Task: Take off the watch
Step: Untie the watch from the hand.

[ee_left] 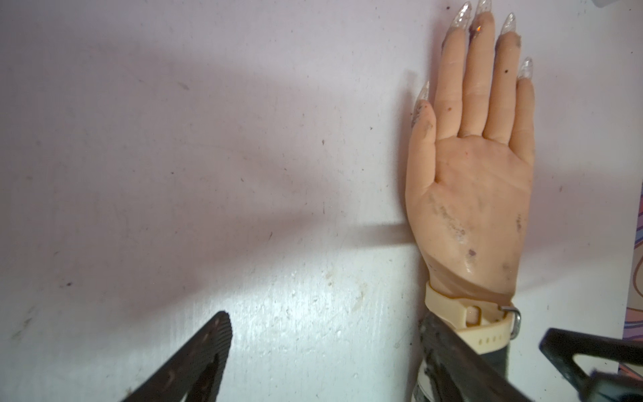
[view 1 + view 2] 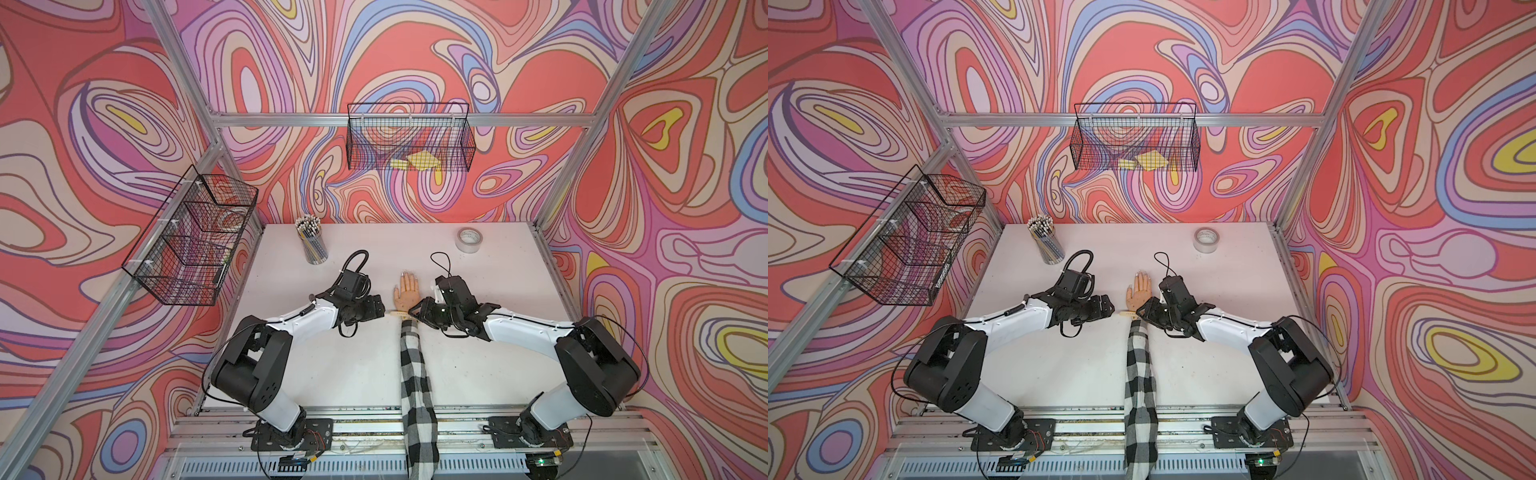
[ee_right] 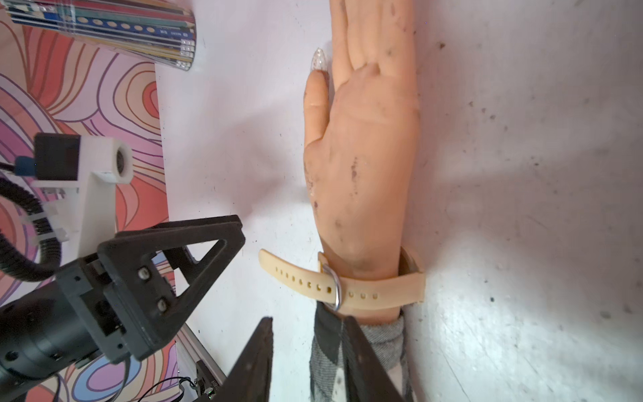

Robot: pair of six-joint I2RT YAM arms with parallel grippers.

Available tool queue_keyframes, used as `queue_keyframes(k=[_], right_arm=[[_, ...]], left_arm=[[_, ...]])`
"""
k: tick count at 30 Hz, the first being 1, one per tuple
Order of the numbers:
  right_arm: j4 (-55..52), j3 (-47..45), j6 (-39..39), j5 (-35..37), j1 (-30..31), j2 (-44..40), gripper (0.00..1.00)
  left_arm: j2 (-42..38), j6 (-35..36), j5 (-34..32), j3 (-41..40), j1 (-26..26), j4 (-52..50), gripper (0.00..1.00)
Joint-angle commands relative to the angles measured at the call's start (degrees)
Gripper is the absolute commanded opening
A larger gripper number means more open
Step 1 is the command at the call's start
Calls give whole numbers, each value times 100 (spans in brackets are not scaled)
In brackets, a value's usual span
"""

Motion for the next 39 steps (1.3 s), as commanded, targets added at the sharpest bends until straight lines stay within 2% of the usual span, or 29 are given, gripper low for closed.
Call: queue_keyframes(k=[1, 16, 23, 39], right_arm=[[54, 172, -128, -47, -20, 194, 35], [255, 507, -71, -476, -26, 544, 31], [384, 587, 36, -588, -1, 697, 31], [-121, 141, -123, 44, -115, -22, 31]], left_arm=[[106, -24, 14, 8, 18, -277, 87], [343, -206, 725, -140, 10, 308, 87], [315, -276, 862, -233, -4, 553, 87], [305, -355, 1073, -151, -94, 692, 87]])
